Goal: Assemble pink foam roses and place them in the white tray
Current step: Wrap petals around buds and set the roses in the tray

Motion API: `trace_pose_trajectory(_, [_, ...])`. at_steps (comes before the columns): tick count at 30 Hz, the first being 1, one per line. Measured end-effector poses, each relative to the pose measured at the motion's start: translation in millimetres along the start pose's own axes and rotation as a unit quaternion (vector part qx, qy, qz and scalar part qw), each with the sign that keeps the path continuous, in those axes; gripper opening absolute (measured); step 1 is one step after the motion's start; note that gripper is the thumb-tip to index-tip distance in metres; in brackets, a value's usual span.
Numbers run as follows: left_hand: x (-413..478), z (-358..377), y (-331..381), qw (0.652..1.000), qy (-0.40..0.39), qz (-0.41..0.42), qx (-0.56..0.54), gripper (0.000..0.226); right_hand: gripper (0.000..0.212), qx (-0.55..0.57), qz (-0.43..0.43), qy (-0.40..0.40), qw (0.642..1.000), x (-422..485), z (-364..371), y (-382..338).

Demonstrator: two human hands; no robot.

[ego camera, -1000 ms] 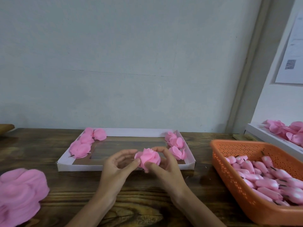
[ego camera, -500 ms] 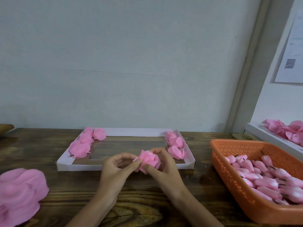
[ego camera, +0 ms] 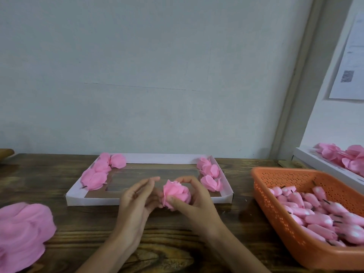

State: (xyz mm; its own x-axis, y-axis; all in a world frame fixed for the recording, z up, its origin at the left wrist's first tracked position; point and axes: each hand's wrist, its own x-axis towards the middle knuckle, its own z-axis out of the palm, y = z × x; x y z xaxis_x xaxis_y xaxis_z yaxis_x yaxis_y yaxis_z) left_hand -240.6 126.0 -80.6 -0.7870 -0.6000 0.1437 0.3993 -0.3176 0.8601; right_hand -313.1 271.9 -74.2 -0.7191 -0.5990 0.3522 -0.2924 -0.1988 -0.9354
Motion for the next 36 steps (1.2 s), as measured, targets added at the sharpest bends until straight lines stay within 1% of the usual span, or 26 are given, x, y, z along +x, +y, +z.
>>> trace_pose_trajectory(2, [-0.6,1.6,2.2,1.0,0.019,-0.02,-0.007,0.035,0.037,-0.001,0.004,-0.026,1.0,-2.8,5.5,-0.7])
trace_pose_trajectory(4, [-3.9,3.3,3.1,0.999,0.032,-0.031,0.002,0.03,0.036,-0.035,-0.008,-0.034,0.999,-6.7,12.4,-0.2])
trace_pose_trajectory(5, [-6.9,5.5,2.8,0.999,0.026,-0.04,0.004,0.029,0.036,-0.067,-0.017,-0.039,0.997,-8.8,15.7,0.2])
trace_pose_trajectory(6, [-10.8,8.5,2.3,0.998,0.011,-0.054,-0.003,0.033,0.035,-0.111,-0.033,-0.046,0.992,-10.7,18.8,0.4])
trace_pose_trajectory(8, [-17.1,14.5,1.0,0.996,-0.009,-0.083,-0.033,0.046,0.033,-0.216,-0.088,-0.05,0.971,-14.2,23.7,0.8])
trace_pose_trajectory(10, [-19.9,16.0,2.0,0.992,-0.015,-0.111,-0.054,0.054,0.034,-0.287,-0.139,-0.032,0.947,-15.6,26.8,-1.0])
trace_pose_trajectory(12, [-19.7,15.6,3.5,0.988,-0.028,-0.134,-0.066,0.061,0.041,-0.326,-0.151,-0.006,0.933,-16.1,27.7,-4.5])
trace_pose_trajectory(14, [-20.2,17.7,2.6,0.989,-0.02,-0.135,-0.062,0.064,0.046,-0.364,-0.159,0.009,0.918,-17.2,27.0,-4.2])
trace_pose_trajectory(16, [-21.9,21.5,-1.0,0.992,-0.003,-0.12,-0.033,0.059,0.035,-0.39,-0.163,0.031,0.906,-19.5,29.3,-3.3])
trace_pose_trajectory(17, [-23.2,23.4,-2.2,0.993,0.003,-0.112,-0.021,0.056,0.032,-0.388,-0.156,0.045,0.907,-21.1,31.3,-3.3])
trace_pose_trajectory(19, [-24.4,24.4,-4.1,0.994,0.012,-0.107,-0.022,0.052,0.036,-0.364,-0.14,0.067,0.918,-22.7,35.7,-3.3])
trace_pose_trajectory(21, [-23.1,21.8,-4.4,0.992,0.029,-0.119,-0.042,0.052,0.033,-0.355,-0.171,0.074,0.916,-23.5,39.9,-3.0])
trace_pose_trajectory(23, [-19.7,18.3,-2.0,0.987,0.048,-0.133,-0.07,0.054,0.027,-0.364,-0.217,0.083,0.902,-24.2,41.0,-3.4])
trace_pose_trajectory(25, [-13.8,14.4,-0.6,0.985,0.072,-0.13,-0.092,0.052,0.024,-0.369,-0.222,0.063,0.9,-23.1,38.5,-0.8])
trace_pose_trajectory(27, [-9.1,11.2,-0.5,0.982,0.088,-0.13,-0.109,0.05,0.017,-0.364,-0.196,0.032,0.91,-22.6,36.5,2.6])
trace_pose_trajectory(29, [-8.0,10.5,-1.4,0.98,0.081,-0.139,-0.113,0.051,0.013,-0.354,-0.184,0.03,0.917,-22.3,36.3,4.7])
trace_pose_trajectory(33, [-8.7,10.4,-4.3,0.982,0.046,-0.145,-0.112,0.055,0.011,-0.34,-0.192,0.073,0.918,-21.2,36.4,3.7])
trace_pose_trajectory(36, [-8.3,6.7,-5.8,0.98,0.027,-0.165,-0.104,0.053,0.015,-0.33,-0.17,0.08,0.925,-21.6,34.8,1.9])
